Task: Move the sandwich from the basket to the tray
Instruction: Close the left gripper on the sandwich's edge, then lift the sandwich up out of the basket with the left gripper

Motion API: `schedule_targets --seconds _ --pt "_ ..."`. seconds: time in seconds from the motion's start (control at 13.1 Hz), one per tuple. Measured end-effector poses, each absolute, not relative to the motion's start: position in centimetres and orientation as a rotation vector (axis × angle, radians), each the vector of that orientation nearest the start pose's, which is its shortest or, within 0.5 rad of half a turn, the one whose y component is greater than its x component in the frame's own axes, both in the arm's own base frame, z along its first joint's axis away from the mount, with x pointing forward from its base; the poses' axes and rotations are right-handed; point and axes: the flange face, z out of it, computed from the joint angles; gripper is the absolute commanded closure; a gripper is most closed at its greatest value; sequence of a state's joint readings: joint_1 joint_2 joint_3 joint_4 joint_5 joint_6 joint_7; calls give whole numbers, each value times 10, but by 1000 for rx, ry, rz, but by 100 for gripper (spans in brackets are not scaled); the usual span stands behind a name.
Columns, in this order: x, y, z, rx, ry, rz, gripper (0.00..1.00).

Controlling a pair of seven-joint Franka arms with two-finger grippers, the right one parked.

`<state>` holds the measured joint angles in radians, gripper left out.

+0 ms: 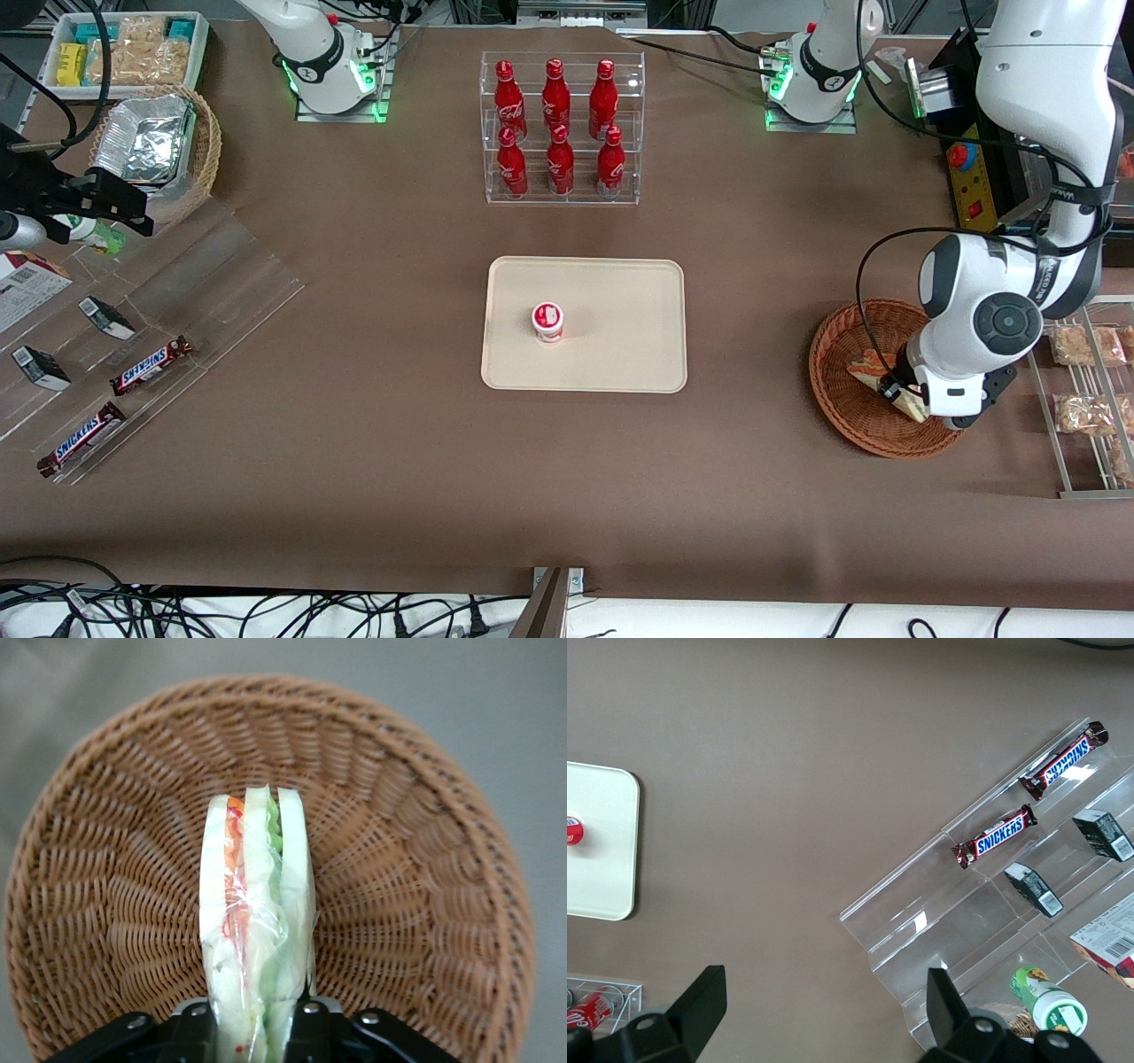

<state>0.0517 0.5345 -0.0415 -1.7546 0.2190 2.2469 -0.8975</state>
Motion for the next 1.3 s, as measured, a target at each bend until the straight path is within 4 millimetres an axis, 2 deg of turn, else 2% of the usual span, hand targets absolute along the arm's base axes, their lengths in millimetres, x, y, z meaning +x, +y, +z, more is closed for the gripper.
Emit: schedule_targets --seconds 0.15,0.46,0.69,0.84,1.15,1.3 --pt "658 15 291 -2791 -1059 -40 100" --pt "655 12 364 -2860 -860 -4 100" --pt "647 2 404 -2968 -696 20 100" --pt "642 -26 421 -3013 -579 58 100" --pt "632 -104 453 -3063 -387 120 100" --pt "623 -143 461 -3089 -293 128 100"
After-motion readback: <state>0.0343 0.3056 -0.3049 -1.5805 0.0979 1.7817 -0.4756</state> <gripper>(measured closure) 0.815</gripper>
